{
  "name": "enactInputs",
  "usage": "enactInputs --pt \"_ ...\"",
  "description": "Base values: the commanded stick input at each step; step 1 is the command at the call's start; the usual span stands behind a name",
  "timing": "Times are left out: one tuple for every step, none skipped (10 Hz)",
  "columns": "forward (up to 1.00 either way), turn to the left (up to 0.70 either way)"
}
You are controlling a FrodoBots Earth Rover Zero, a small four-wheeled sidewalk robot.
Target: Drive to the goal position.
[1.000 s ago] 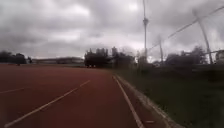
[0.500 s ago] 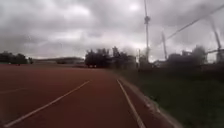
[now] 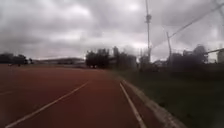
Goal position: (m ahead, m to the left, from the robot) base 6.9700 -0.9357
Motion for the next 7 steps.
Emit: enactInputs --pt "0.70 0.00" --pt "0.70 0.00" --pt "0.70 0.00" --pt "0.70 0.00" --pt "0.70 0.00" --pt "0.70 0.00" --pt "0.70 0.00"
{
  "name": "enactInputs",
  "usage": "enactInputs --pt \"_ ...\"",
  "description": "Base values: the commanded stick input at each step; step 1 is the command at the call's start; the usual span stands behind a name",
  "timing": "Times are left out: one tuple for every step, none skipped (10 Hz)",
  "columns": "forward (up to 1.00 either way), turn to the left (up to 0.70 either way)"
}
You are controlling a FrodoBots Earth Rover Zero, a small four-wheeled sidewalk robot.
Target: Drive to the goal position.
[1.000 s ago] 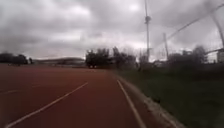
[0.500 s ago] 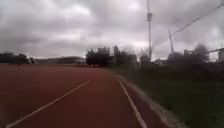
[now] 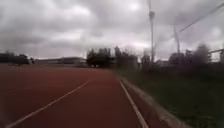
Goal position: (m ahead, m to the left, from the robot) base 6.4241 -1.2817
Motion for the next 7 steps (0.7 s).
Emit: enactInputs --pt "0.70 0.00" --pt "0.70 0.00" --pt "0.70 0.00" --pt "0.70 0.00" --pt "0.70 0.00" --pt "0.70 0.00" --pt "0.70 0.00"
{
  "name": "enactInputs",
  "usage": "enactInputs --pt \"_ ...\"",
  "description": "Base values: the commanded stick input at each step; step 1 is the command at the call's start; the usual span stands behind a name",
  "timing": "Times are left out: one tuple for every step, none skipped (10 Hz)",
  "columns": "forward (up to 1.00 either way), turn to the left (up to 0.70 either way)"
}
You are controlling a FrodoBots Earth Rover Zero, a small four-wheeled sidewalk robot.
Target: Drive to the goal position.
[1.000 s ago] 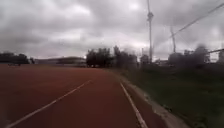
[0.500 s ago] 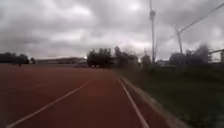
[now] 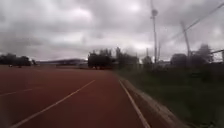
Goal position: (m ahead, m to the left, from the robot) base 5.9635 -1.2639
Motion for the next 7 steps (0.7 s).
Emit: enactInputs --pt "0.70 0.00" --pt "0.70 0.00" --pt "0.70 0.00" --pt "0.70 0.00" --pt "0.70 -0.06" --pt "0.70 -0.20" --pt "0.70 -0.18"
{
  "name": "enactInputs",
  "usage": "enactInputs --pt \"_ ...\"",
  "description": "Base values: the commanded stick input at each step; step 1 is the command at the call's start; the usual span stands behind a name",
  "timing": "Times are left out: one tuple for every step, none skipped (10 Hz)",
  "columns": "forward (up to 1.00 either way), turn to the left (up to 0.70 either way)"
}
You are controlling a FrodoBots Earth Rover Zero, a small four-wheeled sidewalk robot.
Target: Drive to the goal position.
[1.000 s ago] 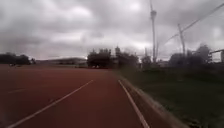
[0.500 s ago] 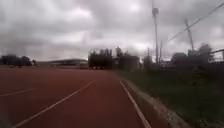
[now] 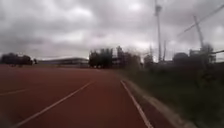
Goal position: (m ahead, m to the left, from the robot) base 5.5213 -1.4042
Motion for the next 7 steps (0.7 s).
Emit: enactInputs --pt "0.70 -0.11" --pt "0.70 -0.03" --pt "0.70 0.00" --pt "0.70 0.00" --pt "0.70 0.00" --pt "0.70 0.00" --pt "0.70 0.00"
